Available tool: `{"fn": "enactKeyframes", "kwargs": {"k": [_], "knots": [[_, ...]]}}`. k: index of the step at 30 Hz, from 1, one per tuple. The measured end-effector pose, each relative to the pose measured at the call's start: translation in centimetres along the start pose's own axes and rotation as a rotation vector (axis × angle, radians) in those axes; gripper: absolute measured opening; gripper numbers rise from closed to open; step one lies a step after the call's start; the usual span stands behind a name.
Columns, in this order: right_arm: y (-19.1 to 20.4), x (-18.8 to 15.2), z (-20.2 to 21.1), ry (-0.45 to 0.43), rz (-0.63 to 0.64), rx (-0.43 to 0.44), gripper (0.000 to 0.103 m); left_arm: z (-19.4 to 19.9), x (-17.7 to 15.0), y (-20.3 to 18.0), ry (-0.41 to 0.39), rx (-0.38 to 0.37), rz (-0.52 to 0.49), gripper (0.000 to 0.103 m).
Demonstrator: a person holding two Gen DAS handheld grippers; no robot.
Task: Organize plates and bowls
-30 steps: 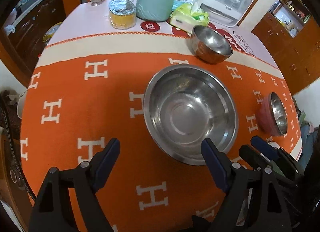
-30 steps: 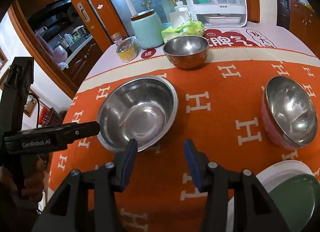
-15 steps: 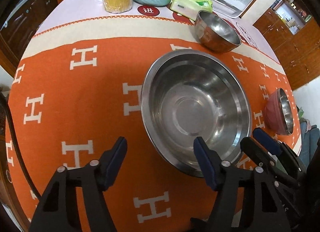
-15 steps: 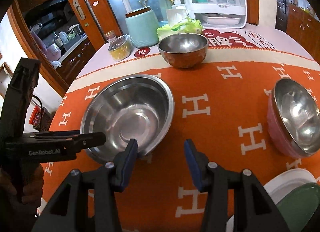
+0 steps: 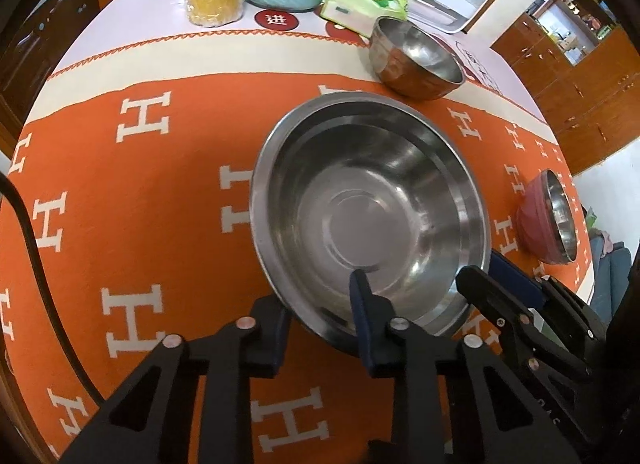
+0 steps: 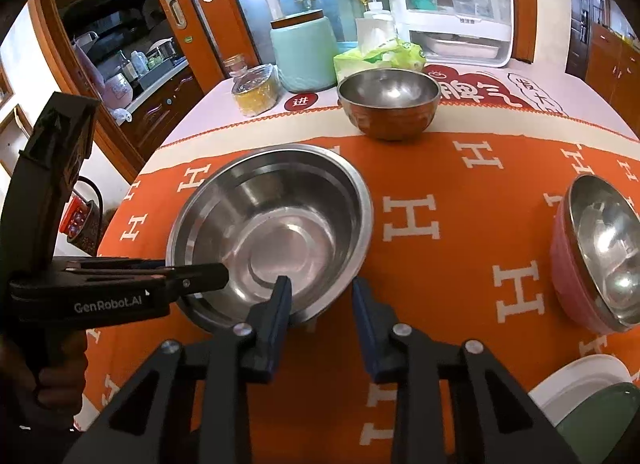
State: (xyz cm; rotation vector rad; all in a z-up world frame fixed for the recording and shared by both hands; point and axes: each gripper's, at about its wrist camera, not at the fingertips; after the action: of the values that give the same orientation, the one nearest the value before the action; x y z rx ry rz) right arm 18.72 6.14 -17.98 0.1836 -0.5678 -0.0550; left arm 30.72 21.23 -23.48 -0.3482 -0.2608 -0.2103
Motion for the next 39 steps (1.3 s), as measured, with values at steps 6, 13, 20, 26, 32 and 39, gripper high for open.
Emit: {"fn": "enactKeyframes", "kwargs": {"k": [6, 13, 20, 26, 32, 39], "knots": [[-0.1, 0.0, 0.1, 0.001, -0.013, 0.002, 0.029, 0.1, 0.0, -0.2, -0.007, -0.002, -0.014, 0.025], [-0.6, 0.0, 0.5, -0.004, -0.033, 0.004, 0.026, 0.5, 0.0, -0.4, -0.006, -0.002, -0.030, 0.025], [-0.9, -0.3, 1.3, -0.030, -0.055, 0.004, 0.023, 1.3, -0.5, -1.0, -0.021, -0.003, -0.058, 0.026], [-0.8, -0.7, 2.8, -0.064, -0.057, 0.002, 0.022, 2.9, -1.4, -1.6, -0.050, -0.004, -0.080, 0.026], [-0.6, -1.5, 5.1, -0.099, -0.052, 0.001, 0.023, 4.6, -2.6, -2.8, -0.075, -0.010, -0.097, 0.026], [-0.3, -3.0, 8.2, -0.139, -0.032, 0.003, 0.022, 6.5, -4.8, -4.0, -0.095, -0.031, -0.093, 0.027]]}}
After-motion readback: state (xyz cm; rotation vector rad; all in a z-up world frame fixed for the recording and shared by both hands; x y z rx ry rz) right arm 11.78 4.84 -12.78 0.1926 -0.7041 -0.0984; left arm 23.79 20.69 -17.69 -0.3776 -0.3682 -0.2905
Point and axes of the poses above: each gripper's, at about its wrist camera, not at the fingertips, and z roughly against the way its jaws point, y to its left, x to its top, and after that the axes turned 1 degree about z, right-handed
